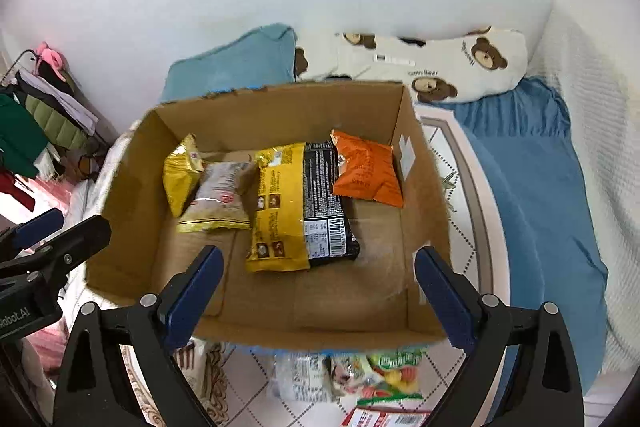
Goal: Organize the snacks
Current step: 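Grasp the white Mizz packet with the right tool while the left tool grasps the Franzzi cookie pack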
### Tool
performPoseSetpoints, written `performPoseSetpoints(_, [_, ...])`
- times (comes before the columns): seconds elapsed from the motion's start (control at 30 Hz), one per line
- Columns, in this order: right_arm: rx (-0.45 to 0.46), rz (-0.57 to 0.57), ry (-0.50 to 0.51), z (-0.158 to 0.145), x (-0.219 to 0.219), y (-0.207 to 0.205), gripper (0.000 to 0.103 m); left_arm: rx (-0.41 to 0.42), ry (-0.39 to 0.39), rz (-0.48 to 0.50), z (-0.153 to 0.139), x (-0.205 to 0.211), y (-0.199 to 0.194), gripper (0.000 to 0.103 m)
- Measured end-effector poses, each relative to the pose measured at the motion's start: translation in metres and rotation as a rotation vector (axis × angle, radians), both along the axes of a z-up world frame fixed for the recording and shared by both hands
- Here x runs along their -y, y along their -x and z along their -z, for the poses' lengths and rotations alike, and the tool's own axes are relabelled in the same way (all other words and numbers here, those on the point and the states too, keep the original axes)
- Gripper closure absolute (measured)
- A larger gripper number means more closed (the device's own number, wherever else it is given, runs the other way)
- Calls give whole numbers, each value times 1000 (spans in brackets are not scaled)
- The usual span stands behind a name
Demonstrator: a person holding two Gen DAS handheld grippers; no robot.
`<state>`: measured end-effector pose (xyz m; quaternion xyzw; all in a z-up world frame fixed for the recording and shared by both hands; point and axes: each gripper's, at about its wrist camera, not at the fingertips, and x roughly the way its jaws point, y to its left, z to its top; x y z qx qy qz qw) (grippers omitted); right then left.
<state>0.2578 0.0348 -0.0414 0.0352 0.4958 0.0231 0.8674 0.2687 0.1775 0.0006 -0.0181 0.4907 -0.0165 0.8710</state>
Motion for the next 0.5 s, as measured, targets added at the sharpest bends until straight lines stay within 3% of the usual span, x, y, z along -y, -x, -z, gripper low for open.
performPoseSetpoints(0.17, [73, 11, -21, -30, 2, 32, 5, 62, 14, 5, -23, 0, 26, 9])
performPoseSetpoints(0.3, [79, 26, -61, -37, 5, 58, 5, 66, 8, 15, -25, 0, 47, 9])
performPoseSetpoints(0.43, [12, 32, -112, -13, 9, 79, 5, -1, -27, 15, 7, -4, 63, 9])
performPoseSetpoints(0.5, [-49, 40, -138, 12, 11, 85, 5, -88, -40, 25, 41, -6, 68, 9])
